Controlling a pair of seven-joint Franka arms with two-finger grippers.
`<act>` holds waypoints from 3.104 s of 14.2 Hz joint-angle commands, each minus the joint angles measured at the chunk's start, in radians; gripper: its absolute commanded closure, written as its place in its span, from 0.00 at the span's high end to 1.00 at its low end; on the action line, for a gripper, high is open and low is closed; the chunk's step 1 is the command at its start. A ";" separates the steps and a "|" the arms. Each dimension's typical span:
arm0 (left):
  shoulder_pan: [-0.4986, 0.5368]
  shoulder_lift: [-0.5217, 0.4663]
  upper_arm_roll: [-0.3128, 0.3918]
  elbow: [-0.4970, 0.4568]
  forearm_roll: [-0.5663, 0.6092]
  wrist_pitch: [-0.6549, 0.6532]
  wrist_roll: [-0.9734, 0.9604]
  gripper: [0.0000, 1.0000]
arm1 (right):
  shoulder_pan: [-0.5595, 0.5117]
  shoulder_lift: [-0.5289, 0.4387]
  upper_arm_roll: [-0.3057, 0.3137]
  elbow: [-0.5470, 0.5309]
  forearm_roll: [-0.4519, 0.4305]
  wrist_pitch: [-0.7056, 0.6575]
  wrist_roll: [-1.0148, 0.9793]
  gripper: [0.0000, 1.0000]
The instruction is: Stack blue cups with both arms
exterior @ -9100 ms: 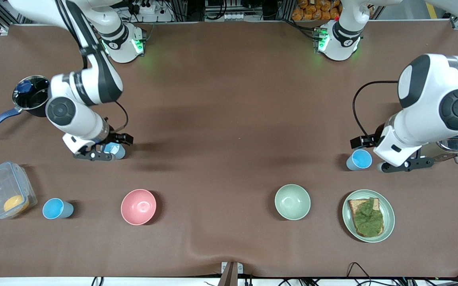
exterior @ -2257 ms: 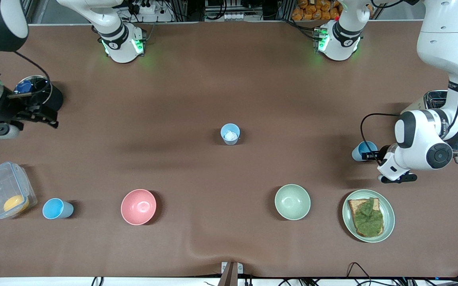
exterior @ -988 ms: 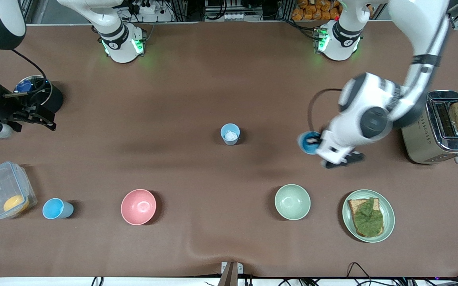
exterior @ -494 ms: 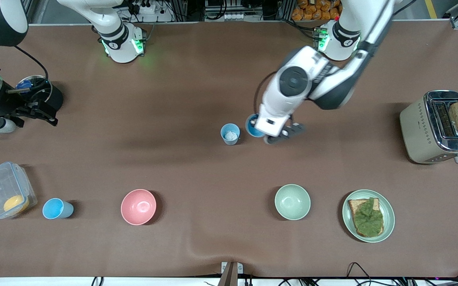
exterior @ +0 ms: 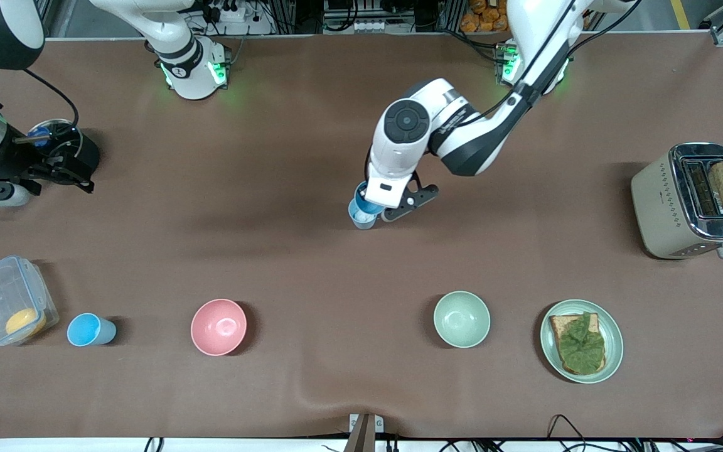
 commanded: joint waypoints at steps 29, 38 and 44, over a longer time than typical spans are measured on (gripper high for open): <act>0.029 -0.006 0.008 0.046 0.055 -0.069 -0.071 1.00 | -0.021 -0.015 0.013 -0.006 0.015 -0.008 0.009 1.00; 0.256 -0.133 0.013 0.186 0.000 -0.347 0.430 1.00 | -0.022 -0.015 0.013 -0.006 0.015 -0.010 0.009 1.00; 0.511 -0.230 0.016 0.182 0.011 -0.424 0.913 1.00 | -0.024 -0.015 0.013 -0.006 0.015 -0.011 0.009 1.00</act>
